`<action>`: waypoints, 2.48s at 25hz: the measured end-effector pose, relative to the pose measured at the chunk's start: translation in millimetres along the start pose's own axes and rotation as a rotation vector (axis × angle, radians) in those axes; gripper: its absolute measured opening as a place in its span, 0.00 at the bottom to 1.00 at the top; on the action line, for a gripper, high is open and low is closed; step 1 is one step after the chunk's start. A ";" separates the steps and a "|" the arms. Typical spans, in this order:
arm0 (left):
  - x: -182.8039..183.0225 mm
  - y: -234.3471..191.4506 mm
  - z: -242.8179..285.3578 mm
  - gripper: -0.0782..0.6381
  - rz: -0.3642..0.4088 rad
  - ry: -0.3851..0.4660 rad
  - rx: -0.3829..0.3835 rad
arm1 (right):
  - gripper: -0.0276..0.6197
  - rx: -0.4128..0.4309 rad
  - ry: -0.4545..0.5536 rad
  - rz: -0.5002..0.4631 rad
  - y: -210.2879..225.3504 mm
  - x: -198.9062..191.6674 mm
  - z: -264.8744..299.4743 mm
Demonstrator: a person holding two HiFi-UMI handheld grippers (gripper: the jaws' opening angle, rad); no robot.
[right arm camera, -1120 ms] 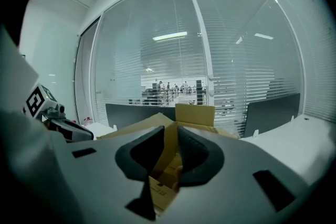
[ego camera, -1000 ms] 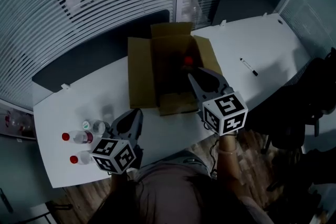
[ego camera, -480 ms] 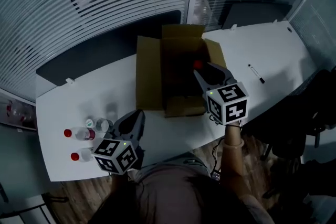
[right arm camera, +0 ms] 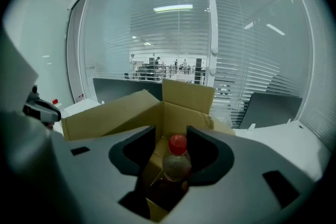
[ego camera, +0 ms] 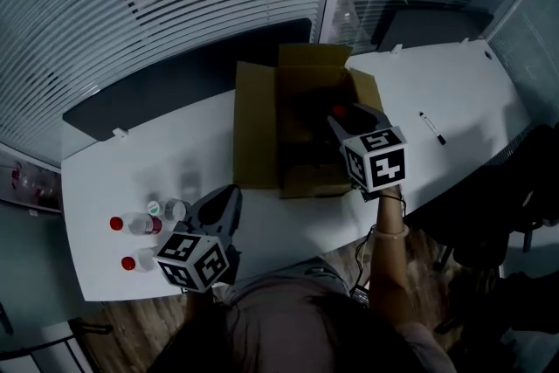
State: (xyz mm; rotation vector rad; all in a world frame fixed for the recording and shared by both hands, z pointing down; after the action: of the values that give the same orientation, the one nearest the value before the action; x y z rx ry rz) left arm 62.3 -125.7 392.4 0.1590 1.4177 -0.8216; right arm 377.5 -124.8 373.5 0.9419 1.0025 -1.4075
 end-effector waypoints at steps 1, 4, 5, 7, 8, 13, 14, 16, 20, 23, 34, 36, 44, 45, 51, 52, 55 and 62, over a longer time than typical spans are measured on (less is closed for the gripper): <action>0.5 -1.7 0.8 0.12 0.001 -0.002 -0.002 | 0.30 -0.007 -0.022 -0.006 1.7 -1.6 4.3; 2.5 -4.0 2.7 0.12 0.003 -0.004 -0.014 | 0.31 -0.020 -0.083 -0.029 6.9 -6.3 14.8; 3.1 -4.4 3.1 0.12 0.002 -0.004 -0.017 | 0.32 -0.020 -0.095 -0.033 7.9 -6.8 17.6; 3.8 -5.7 3.7 0.12 -0.001 -0.005 -0.020 | 0.32 -0.014 -0.116 -0.038 9.0 -7.7 23.5; 3.7 -6.3 3.9 0.12 -0.003 -0.006 -0.021 | 0.32 -0.008 -0.127 -0.044 8.9 -8.0 26.5; 2.7 -9.8 5.1 0.12 -0.014 -0.008 -0.027 | 0.33 -0.002 -0.210 -0.086 8.6 -13.0 39.7; 2.8 -10.3 5.3 0.12 -0.014 -0.009 -0.029 | 0.33 -0.005 -0.222 -0.092 8.7 -14.8 42.1; 2.9 -11.1 5.7 0.12 -0.014 -0.013 -0.034 | 0.33 -0.020 -0.253 -0.099 9.3 -18.4 45.0; 1.6 -12.6 8.6 0.12 -0.019 -0.016 -0.044 | 0.33 -0.043 -0.302 -0.123 11.7 -20.3 49.1; 0.8 -12.9 9.5 0.12 -0.020 -0.016 -0.050 | 0.33 -0.052 -0.330 -0.116 11.8 -22.4 49.4; 5.6 -14.2 -1.6 0.12 -0.010 0.007 -0.033 | 0.32 0.026 -0.208 -0.059 6.3 -1.7 34.4; 6.7 -13.2 -5.2 0.12 -0.007 0.011 -0.029 | 0.32 0.029 -0.190 -0.070 3.5 4.7 29.7; 10.6 -8.3 -25.7 0.12 0.006 0.034 -0.022 | 0.32 0.011 -0.117 -0.100 -10.7 24.5 2.8; 11.1 -7.2 -28.4 0.12 0.006 0.033 -0.022 | 0.32 0.009 -0.104 -0.100 -12.6 28.2 -1.4; 13.7 -5.6 -47.2 0.12 0.008 0.032 -0.027 | 0.32 0.005 0.020 -0.084 -31.9 54.0 -30.8; 14.3 -5.6 -51.1 0.12 0.010 0.033 -0.027 | 0.32 0.004 0.043 -0.085 -36.2 59.4 -37.6; 14.9 -5.7 -60.8 0.12 0.009 0.039 -0.027 | 0.32 -0.002 0.105 -0.096 -47.8 75.6 -58.4; 12.0 -3.8 -78.7 0.12 0.010 0.039 -0.063 | 0.32 -0.038 0.194 -0.132 -64.7 93.2 -97.0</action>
State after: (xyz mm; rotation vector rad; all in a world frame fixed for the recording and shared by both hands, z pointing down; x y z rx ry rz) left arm -4.2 -89.4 367.7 0.1345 1.4770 -0.7679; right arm 307.0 -61.2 258.3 1.0135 1.2515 -1.4191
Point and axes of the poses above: the fingertips, and each gripper's own axes: z forward along the fingers, y to its right, x out of its top, the point moved 9 cm from there along -z, backward along the fingers, and after that the axes turned 13 degrees about y, right-handed, at the moved point
